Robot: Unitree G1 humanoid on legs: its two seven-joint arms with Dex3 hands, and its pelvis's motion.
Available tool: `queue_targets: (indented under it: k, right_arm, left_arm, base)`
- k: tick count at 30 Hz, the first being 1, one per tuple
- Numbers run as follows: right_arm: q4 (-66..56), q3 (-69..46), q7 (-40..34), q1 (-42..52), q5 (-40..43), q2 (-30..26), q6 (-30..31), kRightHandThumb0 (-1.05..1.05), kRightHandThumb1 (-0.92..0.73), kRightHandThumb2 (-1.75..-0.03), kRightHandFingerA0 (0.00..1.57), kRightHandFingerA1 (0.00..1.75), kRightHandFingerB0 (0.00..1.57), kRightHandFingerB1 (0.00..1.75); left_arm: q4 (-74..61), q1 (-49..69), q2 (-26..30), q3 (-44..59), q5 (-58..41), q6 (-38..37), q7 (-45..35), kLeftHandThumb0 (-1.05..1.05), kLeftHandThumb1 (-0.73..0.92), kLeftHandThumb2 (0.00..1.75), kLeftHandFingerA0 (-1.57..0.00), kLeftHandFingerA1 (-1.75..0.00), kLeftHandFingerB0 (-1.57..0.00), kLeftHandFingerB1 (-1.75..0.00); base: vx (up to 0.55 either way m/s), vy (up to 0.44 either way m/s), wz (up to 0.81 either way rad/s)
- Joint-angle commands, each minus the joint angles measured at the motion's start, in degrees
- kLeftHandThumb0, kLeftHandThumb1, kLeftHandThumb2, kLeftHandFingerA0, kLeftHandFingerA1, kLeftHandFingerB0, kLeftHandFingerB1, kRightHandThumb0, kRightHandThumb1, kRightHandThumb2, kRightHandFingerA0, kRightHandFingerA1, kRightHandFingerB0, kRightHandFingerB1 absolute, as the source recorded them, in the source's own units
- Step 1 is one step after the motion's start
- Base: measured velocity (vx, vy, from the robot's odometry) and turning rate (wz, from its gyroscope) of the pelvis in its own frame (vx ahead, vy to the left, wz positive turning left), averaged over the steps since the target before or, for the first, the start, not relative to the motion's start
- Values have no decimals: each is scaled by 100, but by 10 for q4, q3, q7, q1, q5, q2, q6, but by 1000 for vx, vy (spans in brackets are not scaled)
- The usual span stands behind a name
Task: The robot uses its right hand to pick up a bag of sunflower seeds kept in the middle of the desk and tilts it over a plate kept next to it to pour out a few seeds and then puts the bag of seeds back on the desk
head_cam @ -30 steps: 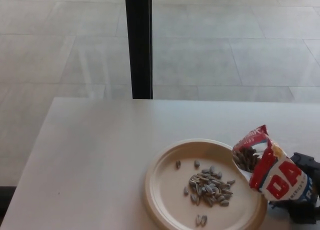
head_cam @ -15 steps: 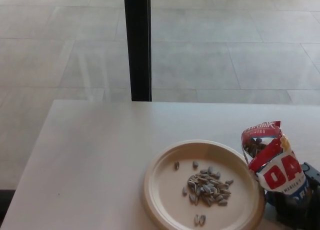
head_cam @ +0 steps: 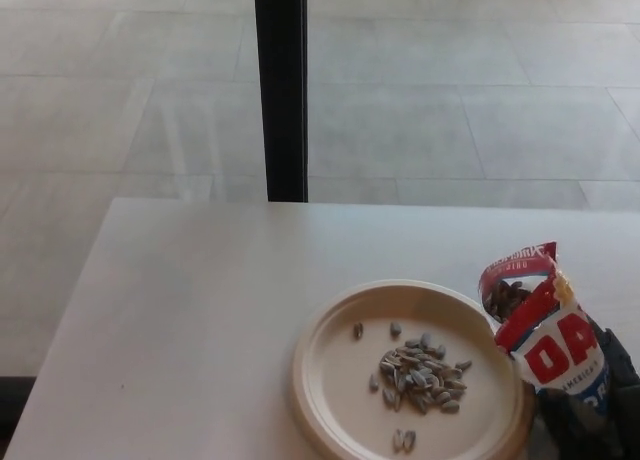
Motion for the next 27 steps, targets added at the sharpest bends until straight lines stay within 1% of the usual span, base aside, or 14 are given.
queue_targets:
  k: [1, 2, 3, 5, 8, 9, 11, 12, 16, 21, 22, 23, 24, 27]
  right_arm:
    - [-7, 24, 28, 29, -26, -42, 66, -105, -65, -98, 0, 18, 0, 12]
    - [-14, 28, 26, 31, -32, -51, 63, -94, -62, -81, 0, 0, 0, 0]
    - [-23, 33, 22, 34, -42, -62, 58, -94, -69, -72, 0, 0, 0, 0]
    - [-40, 38, 13, 41, -49, -73, 58, -98, -70, -67, 0, 0, 0, 0]
    - [-65, 34, 19, 49, -38, -81, 67, -102, -71, -63, 0, 0, 0, 0]
    - [-73, 31, 15, 52, -38, -85, 63, -98, -70, -67, 0, 0, 0, 0]
    - [-82, 26, 22, 55, -30, -88, 63, -101, -70, -62, 0, 0, 0, 0]
    - [-90, 24, 23, 58, -29, -89, 69, -104, -67, -65, 0, 0, 0, 0]
    - [-146, 8, 37, 81, -20, -101, 88, -104, -69, -63, 0, 0, 0, 0]
    - [-201, -17, 59, 117, -5, -123, 81, -105, -70, -61, 0, 0, 0, 0]
    - [-206, -20, 60, 124, -7, -129, 77, -105, -71, -61, 0, 0, 0, 0]
    - [-210, -22, 60, 130, -10, -134, 72, -105, -71, -61, 0, 0, 0, 0]
    - [-231, -30, 75, 157, -8, -155, 60, -105, -71, -61, 0, 0, 0, 0]
    - [-249, -54, 104, 201, 22, -183, 39, -104, -68, -62, 0, 0, 0, 0]
  left_arm:
    - [1, -3, 3, 1, -1, 3, 4, -77, 80, 64, -43, -50, -40, -35]
    - [3, -4, 1, 7, -7, 6, 4, -77, 79, 64, -43, -49, -42, -35]
    - [2, -3, 1, 7, -6, 2, 4, -78, 81, 64, -43, -49, -42, -35]
    - [1, 1, 2, 3, -1, -3, 5, -79, 80, 65, -44, -49, -42, -34]
    - [0, 3, 2, 3, -1, -4, 4, -78, 81, 65, -42, -50, -41, -35]
    - [0, 4, 2, 2, 1, -7, 4, -78, 81, 65, -43, -50, -41, -35]
    - [0, 4, 2, 2, -1, -6, 3, -77, 81, 65, -43, -50, -41, -35]
    - [-1, 5, 5, -1, 3, -6, 4, -76, 82, 65, -43, -50, -40, -35]
    - [1, 6, 4, 4, -1, -4, 4, -78, 81, 65, -44, -50, -41, -34]
    - [2, 5, 4, 0, 0, -3, 6, -80, 80, 64, -44, -53, -41, -36]
    - [1, 4, 3, 8, -8, 0, 3, -80, 77, 63, -50, -55, -46, -37]
    - [2, 3, 1, 18, -18, 5, 0, -80, 77, 63, -50, -55, -46, -37]
    - [2, 3, 2, 12, -9, 2, 2, -78, 79, 64, -45, -52, -43, -36]
    - [0, 6, 2, 4, 0, -7, 6, -79, 81, 64, -43, -51, -41, -36]
  base:
    - [0, 0, 0]
    - [0, 0, 0]
    - [0, 0, 0]
    - [0, 0, 0]
    - [0, 0, 0]
    - [0, 0, 0]
    - [0, 0, 0]
    - [0, 0, 0]
    - [0, 0, 0]
    - [0, 0, 0]
    - [0, 0, 0]
    - [0, 0, 0]
    - [0, 0, 0]
    - [0, 0, 0]
